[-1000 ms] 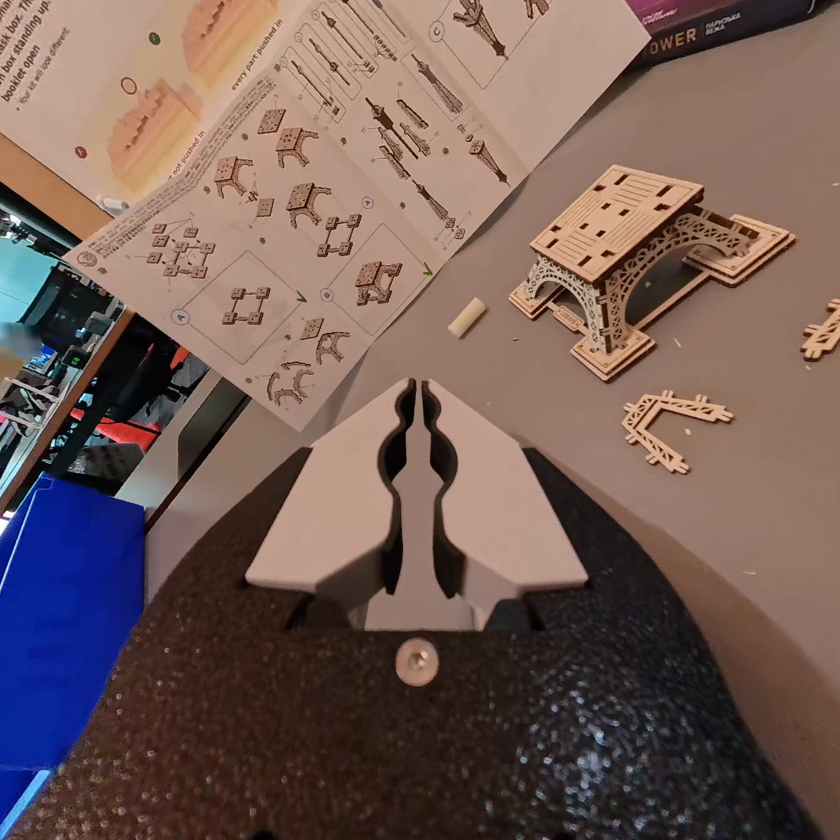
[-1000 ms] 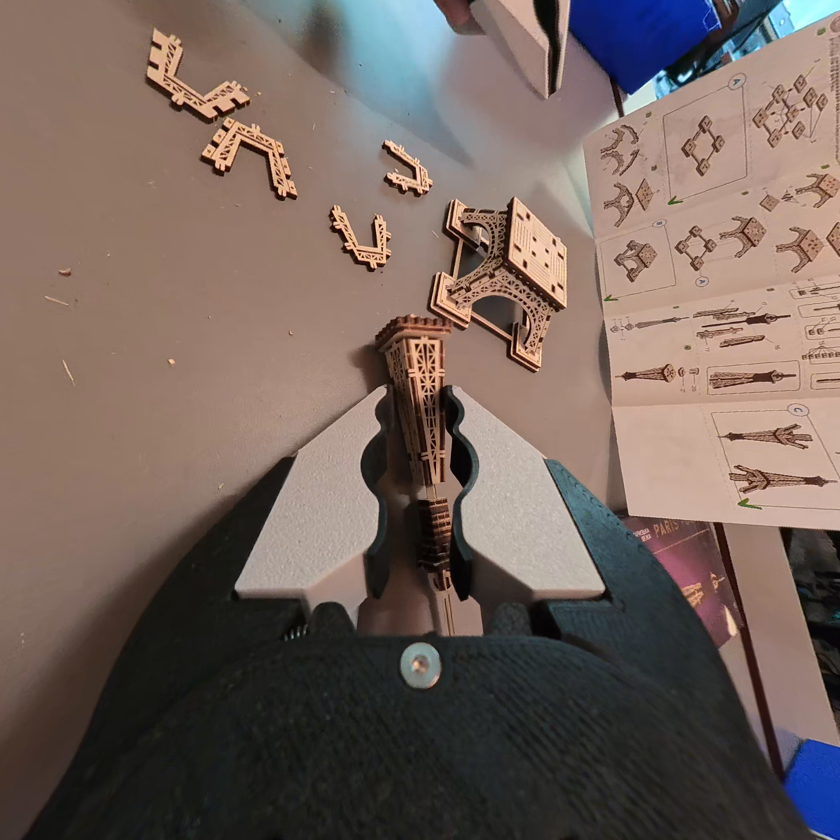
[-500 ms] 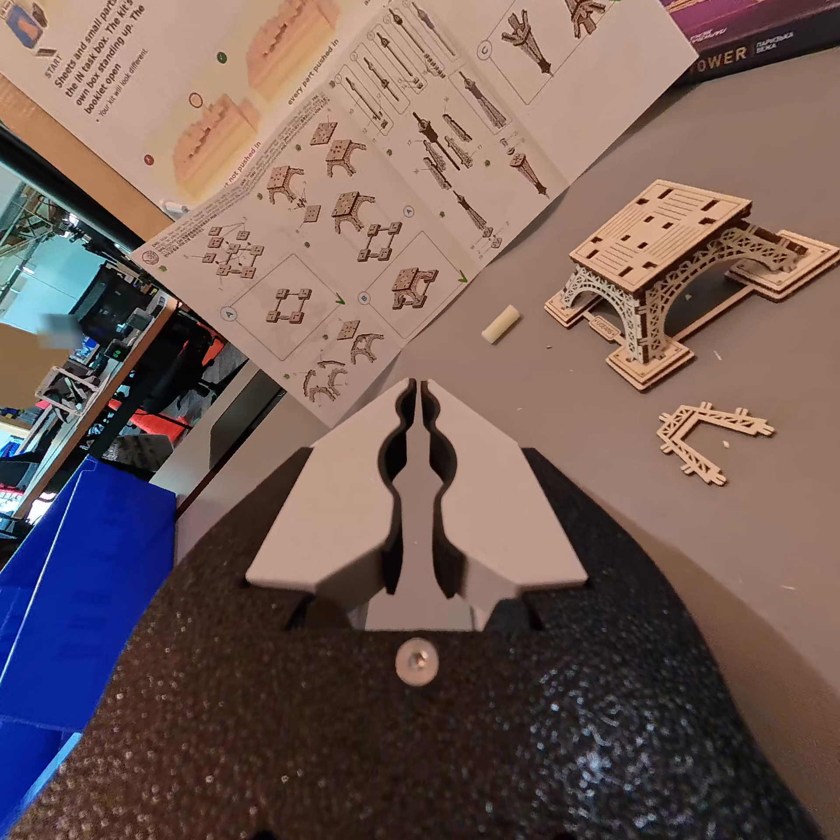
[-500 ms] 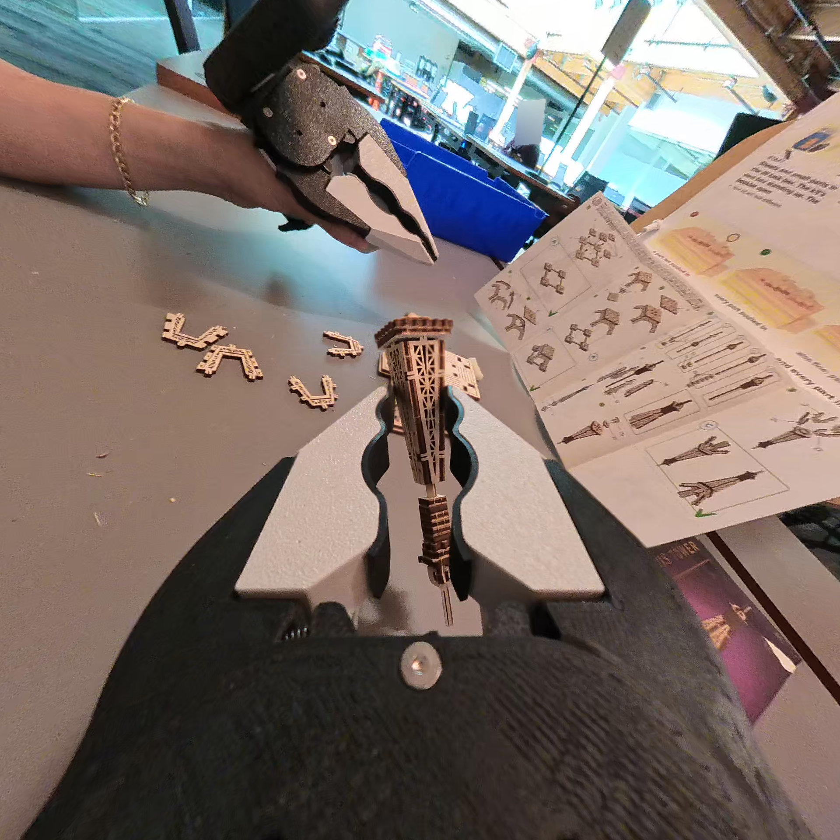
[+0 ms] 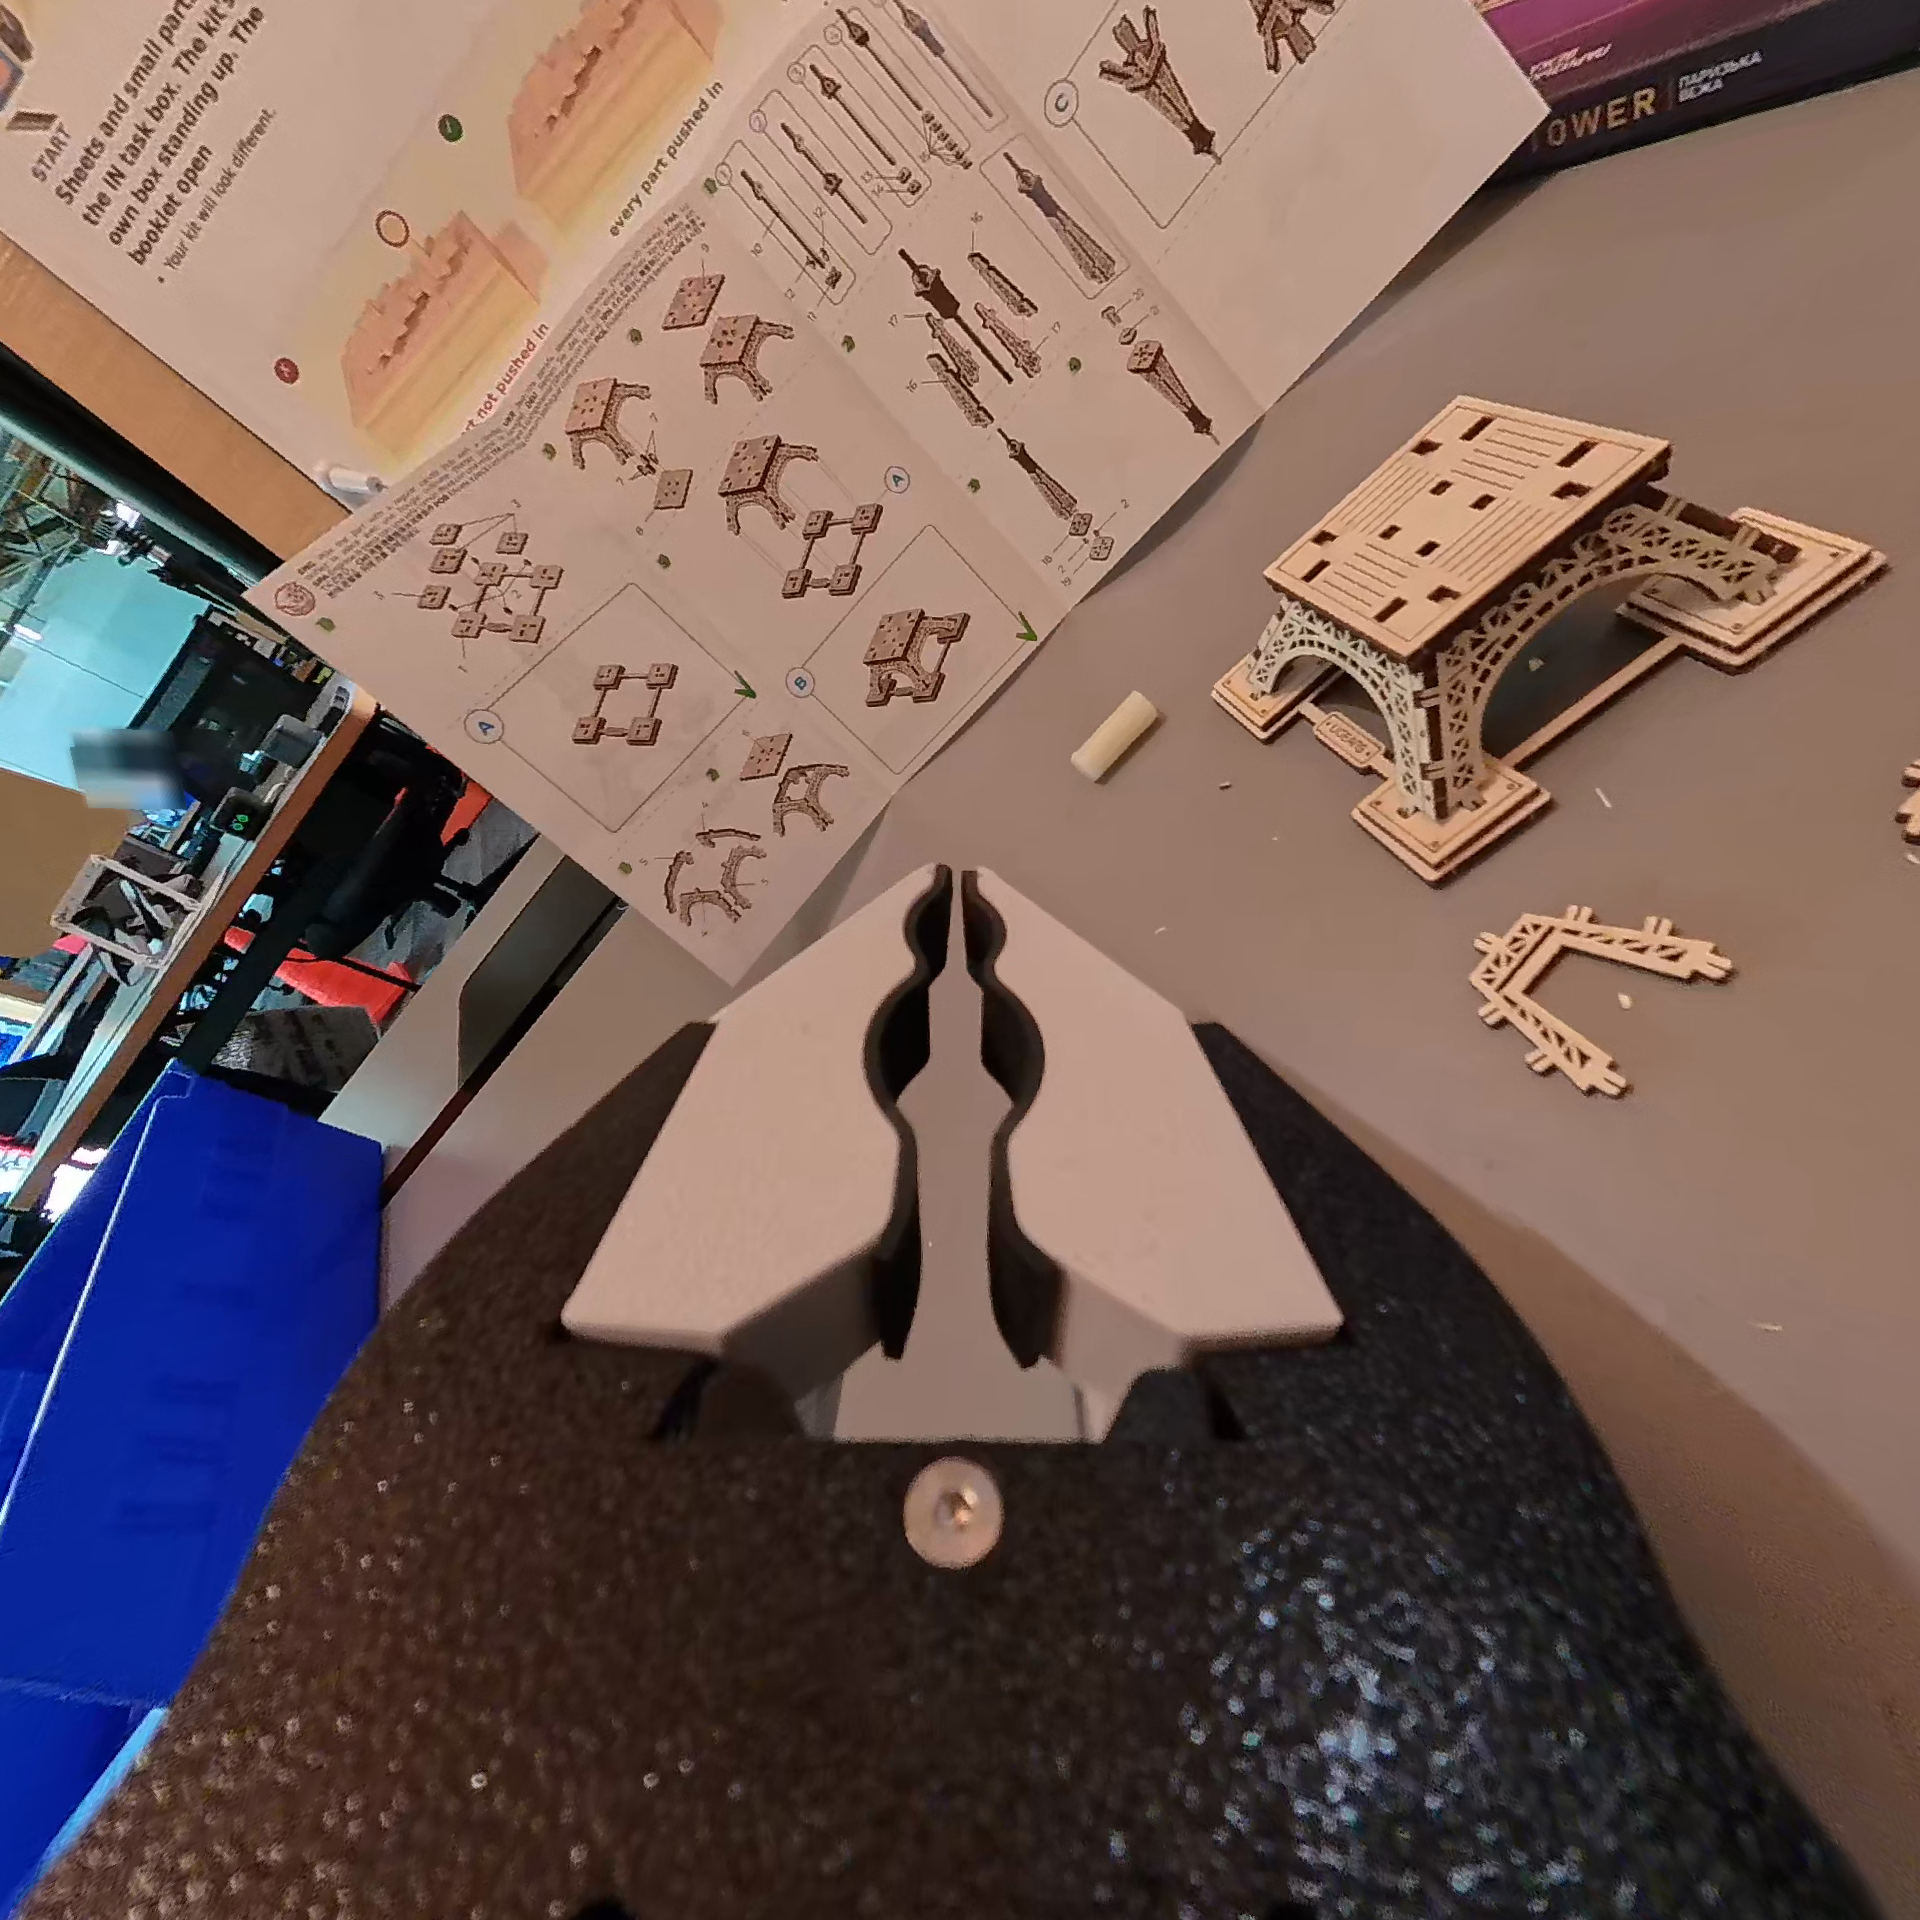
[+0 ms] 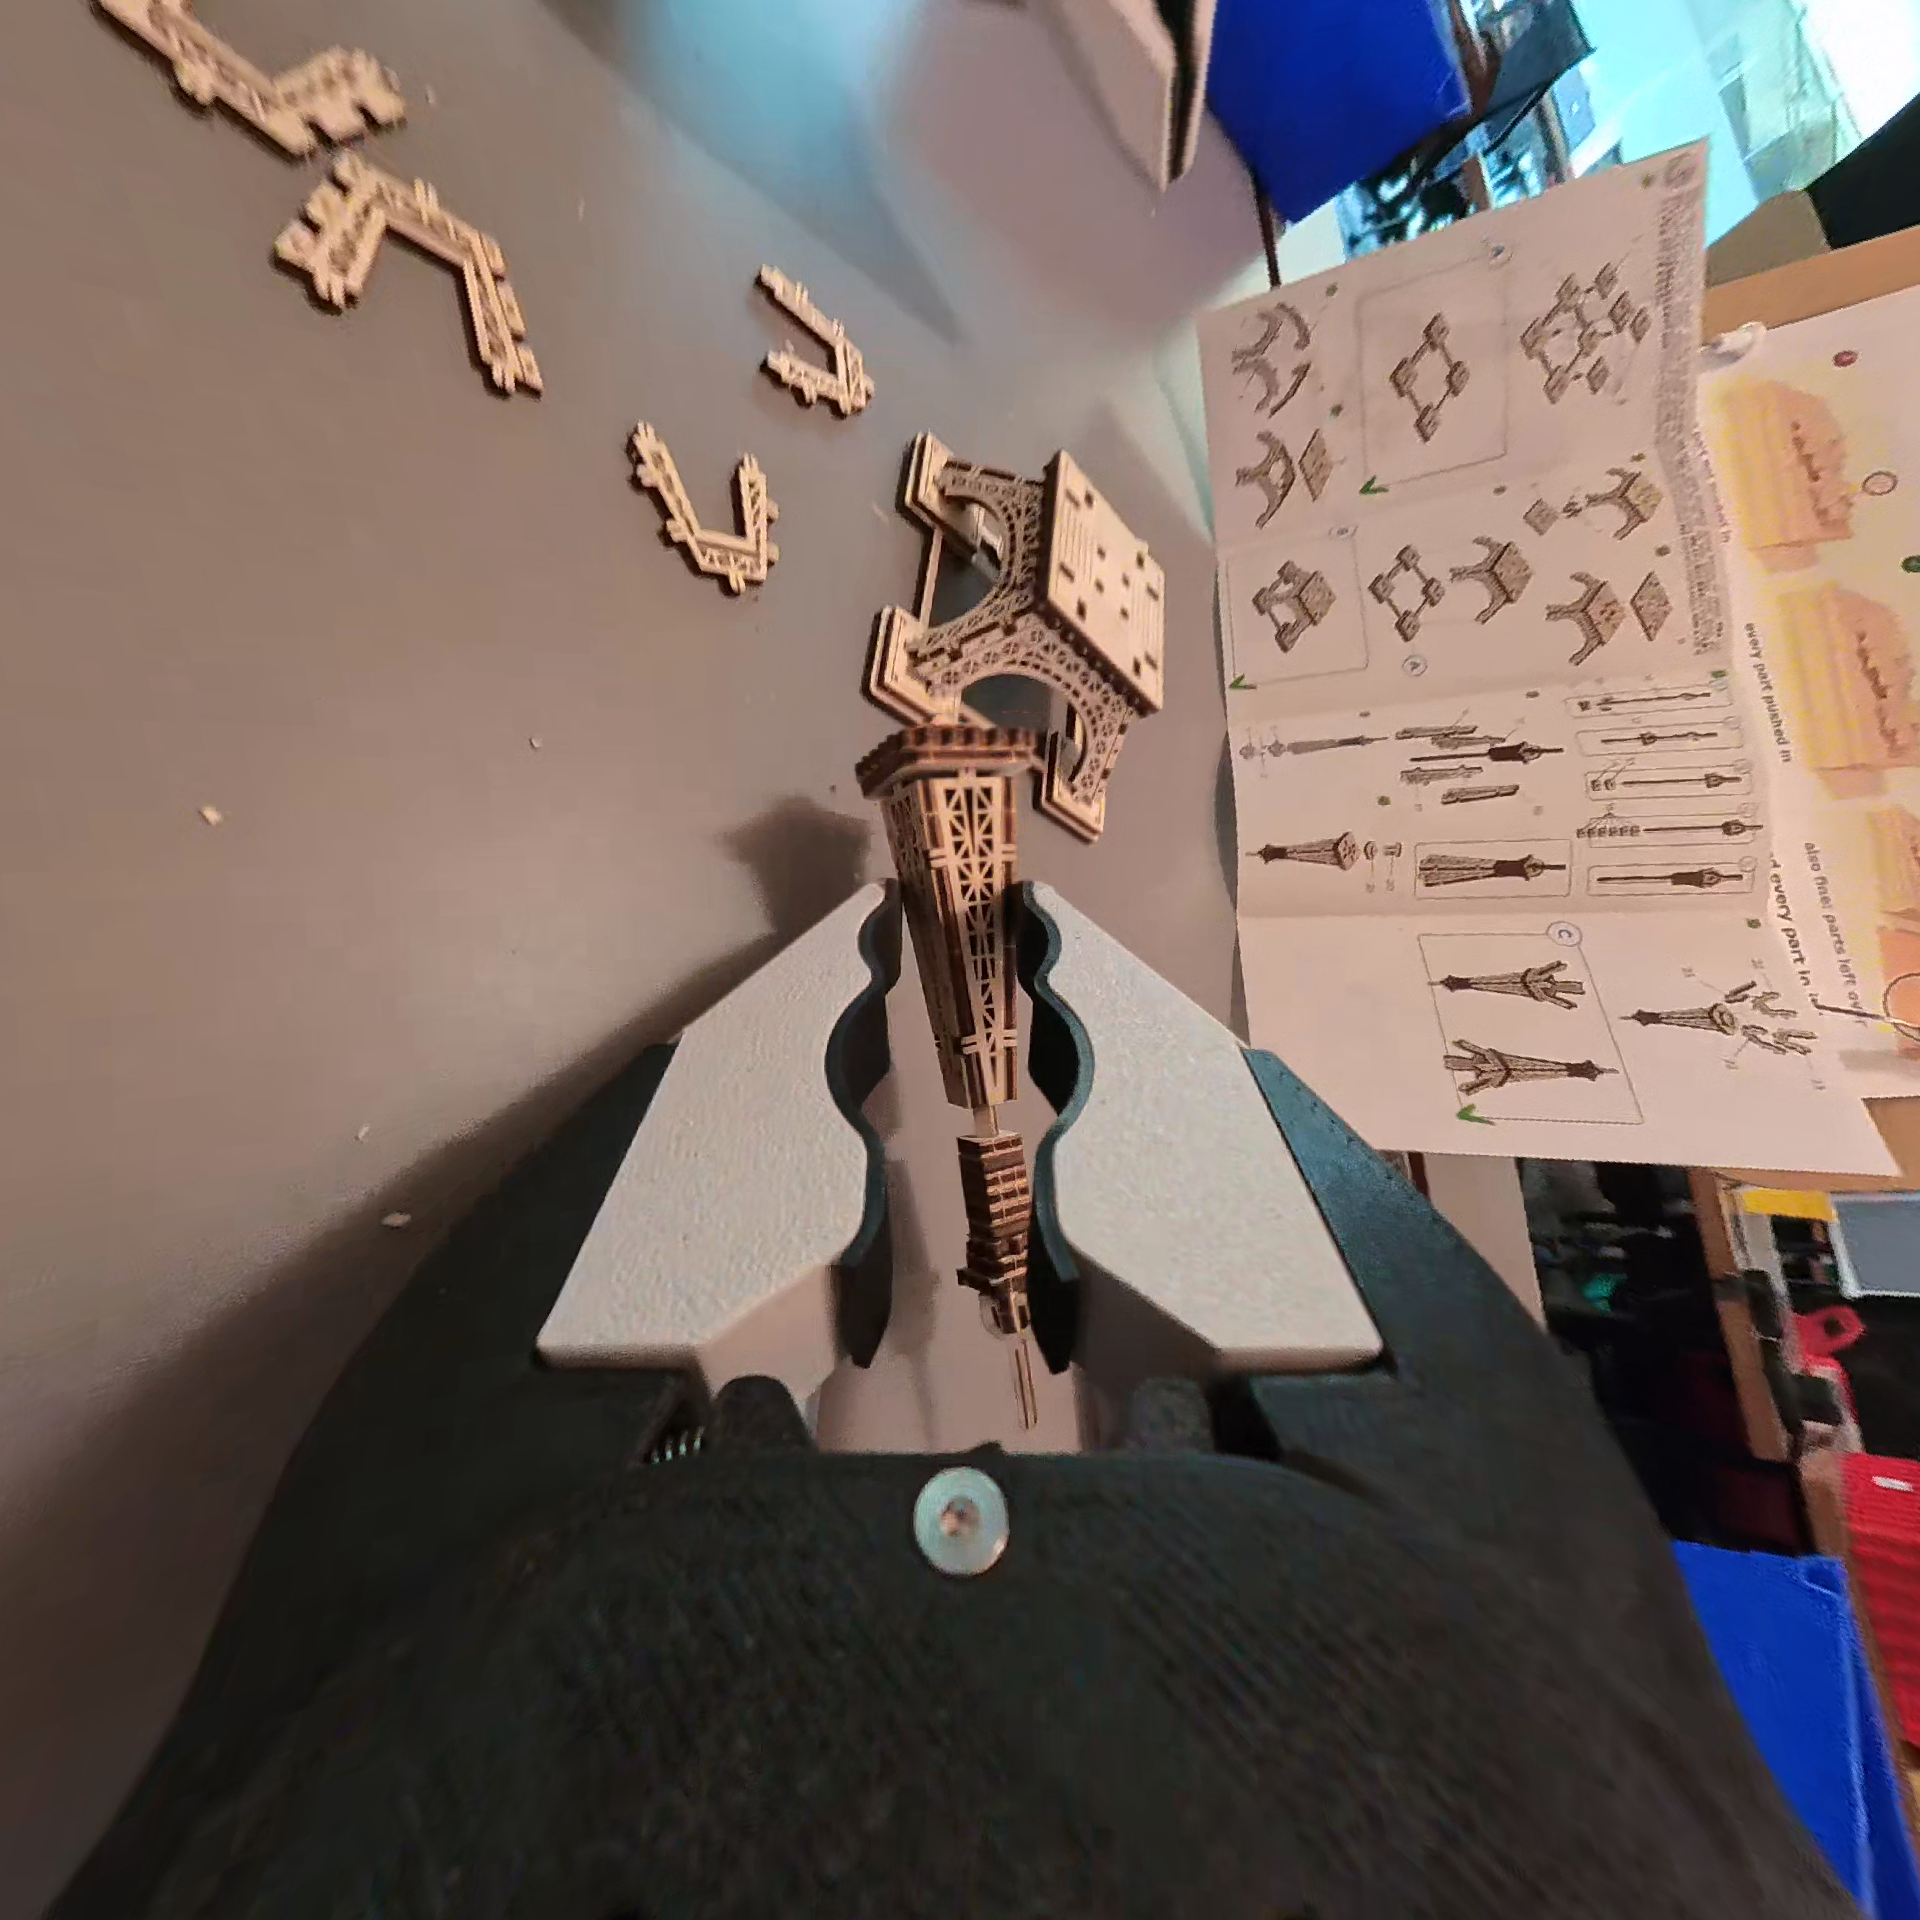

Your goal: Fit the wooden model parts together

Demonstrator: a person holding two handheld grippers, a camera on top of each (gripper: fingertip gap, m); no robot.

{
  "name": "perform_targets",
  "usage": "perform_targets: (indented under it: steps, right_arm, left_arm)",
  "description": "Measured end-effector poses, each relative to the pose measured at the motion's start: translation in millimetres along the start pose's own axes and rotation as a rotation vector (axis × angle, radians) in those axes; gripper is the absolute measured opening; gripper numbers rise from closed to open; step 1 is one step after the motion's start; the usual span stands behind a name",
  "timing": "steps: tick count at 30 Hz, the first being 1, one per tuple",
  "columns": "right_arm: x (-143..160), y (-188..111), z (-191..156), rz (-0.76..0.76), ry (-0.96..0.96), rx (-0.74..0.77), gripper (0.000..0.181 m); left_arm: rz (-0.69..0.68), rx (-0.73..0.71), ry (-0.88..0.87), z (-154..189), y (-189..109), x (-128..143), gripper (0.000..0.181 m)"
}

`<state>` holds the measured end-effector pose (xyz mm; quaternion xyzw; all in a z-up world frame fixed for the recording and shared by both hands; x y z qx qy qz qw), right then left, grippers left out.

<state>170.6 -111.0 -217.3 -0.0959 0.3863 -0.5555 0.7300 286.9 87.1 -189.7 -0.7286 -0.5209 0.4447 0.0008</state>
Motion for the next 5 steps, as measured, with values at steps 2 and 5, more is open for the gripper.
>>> perform_targets:
  steps: [2,5]
  right_arm:
    - [3.1,2.1,-0.8,-0.029,-0.028,0.015,0.019]
    - [6.0,4.5,-3.0,-0.046,-0.046,0.011,0.019]
  left_arm:
    - [0.001,0.003,0.001,0.8,0.0,-0.4,0.000]
    - [0.005,0.013,-0.004,1.9,0.0,-1.0,0.000]
Point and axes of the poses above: each gripper's, where its closed fingertips meet, y out along the fingers, x out of its underside, z = x × y across the jaws, the point moved 4 cm from there along -y, back along the fingers, and after that the axes turned 10 degrees about -z, right-handed, at the moved point
